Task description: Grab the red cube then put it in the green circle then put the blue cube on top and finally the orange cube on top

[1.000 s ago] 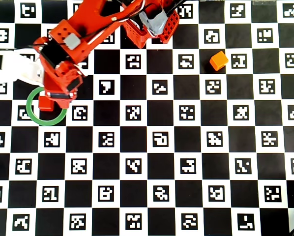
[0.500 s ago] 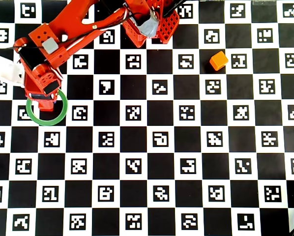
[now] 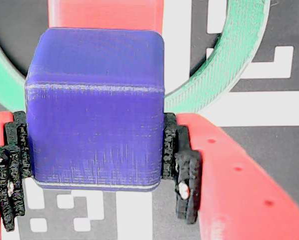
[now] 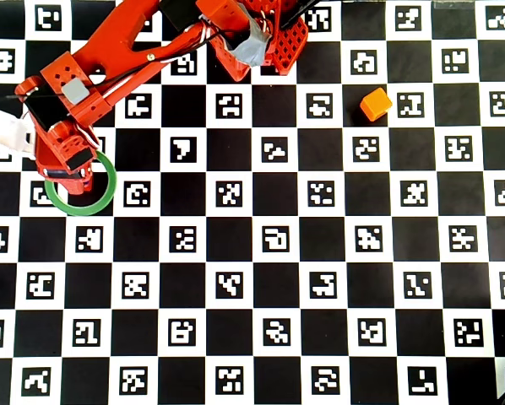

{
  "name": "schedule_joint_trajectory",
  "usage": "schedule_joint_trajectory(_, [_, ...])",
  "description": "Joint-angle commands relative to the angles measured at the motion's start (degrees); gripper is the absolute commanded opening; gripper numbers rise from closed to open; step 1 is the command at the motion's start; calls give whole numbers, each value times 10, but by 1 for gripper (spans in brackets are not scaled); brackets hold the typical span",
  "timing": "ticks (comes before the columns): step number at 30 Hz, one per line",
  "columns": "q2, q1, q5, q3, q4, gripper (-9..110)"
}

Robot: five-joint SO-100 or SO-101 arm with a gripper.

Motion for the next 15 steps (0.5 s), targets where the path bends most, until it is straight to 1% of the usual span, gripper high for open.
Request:
schedule_joint_trajectory(1, [18, 7, -4, -38, -16, 6])
schedule_joint_trajectory(15, [20, 6, -6, -16, -25, 6])
